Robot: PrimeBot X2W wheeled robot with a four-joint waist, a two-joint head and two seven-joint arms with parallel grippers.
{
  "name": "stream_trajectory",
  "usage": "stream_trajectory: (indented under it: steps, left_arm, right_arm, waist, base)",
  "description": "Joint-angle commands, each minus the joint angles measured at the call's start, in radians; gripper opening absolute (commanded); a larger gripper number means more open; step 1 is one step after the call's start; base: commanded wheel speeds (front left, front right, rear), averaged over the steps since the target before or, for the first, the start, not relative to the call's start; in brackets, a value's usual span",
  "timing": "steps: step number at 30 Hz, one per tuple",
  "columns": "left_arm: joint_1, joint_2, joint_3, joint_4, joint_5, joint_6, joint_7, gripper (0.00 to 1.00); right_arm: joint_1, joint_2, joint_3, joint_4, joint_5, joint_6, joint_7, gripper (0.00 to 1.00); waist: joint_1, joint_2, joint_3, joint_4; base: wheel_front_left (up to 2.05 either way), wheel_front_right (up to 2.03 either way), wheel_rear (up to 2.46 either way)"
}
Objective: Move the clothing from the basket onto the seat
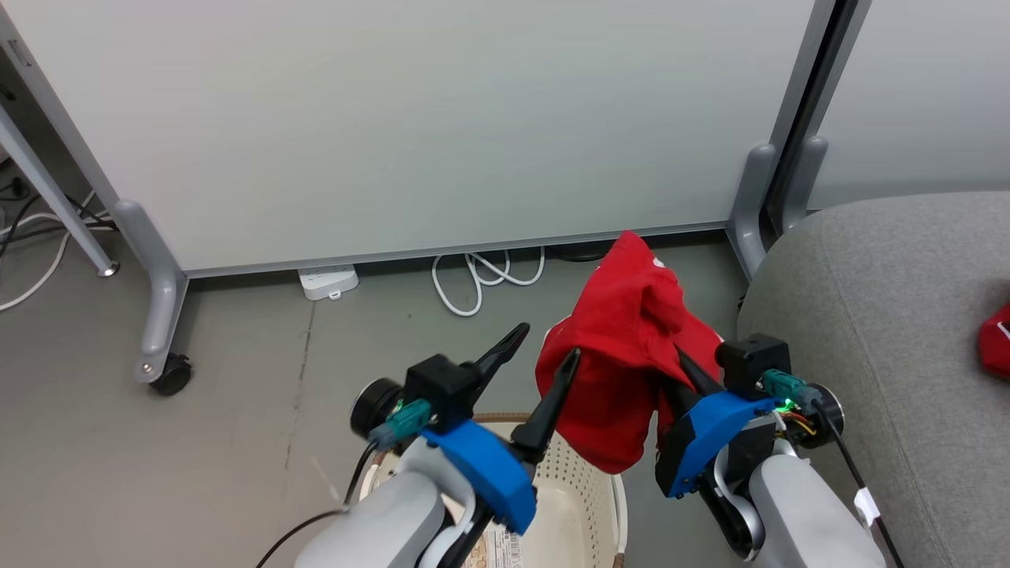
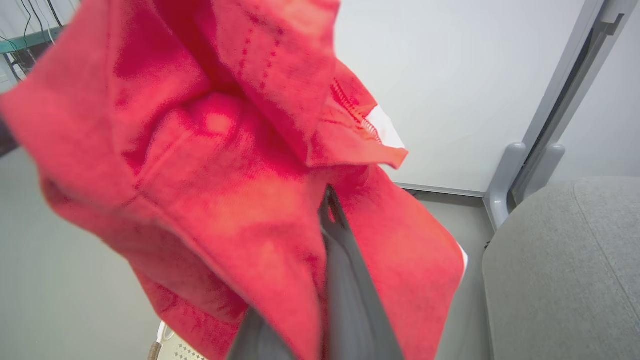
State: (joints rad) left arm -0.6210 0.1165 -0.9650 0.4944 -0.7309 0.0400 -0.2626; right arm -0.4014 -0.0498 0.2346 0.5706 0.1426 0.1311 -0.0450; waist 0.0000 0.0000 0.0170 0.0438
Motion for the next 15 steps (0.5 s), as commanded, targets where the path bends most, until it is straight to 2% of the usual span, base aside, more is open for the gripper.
stream_trajectory:
  steps: [1,9,15]
  left_arm:
    - [0.040,0.013,0.032,-0.019,0.031,-0.007,-0.003,1.00]
    - [0.211,0.053,0.219,-0.115,0.202,-0.059,-0.003,1.00]
    - [0.304,0.051,0.329,-0.138,0.278,-0.087,-0.003,1.00]
  right_arm:
    - [0.004,-0.001,-0.010,-0.007,-0.004,-0.001,-0.008,0.00]
    - [0.009,-0.001,-0.038,-0.015,-0.011,-0.001,-0.009,0.00]
    - [0.017,-0.001,-0.052,-0.017,-0.015,-0.001,-0.008,0.00]
  waist:
    - [0.0000,0.0000,0.008,0.006]
    - [0.0000,0.0000,0.025,0.017]
    - [0.0000,0.0000,0.030,0.021]
  base:
    - [0.00,0.00,0.00]
    - [0.00,0.00,0.00]
    - [0.00,0.00,0.00]
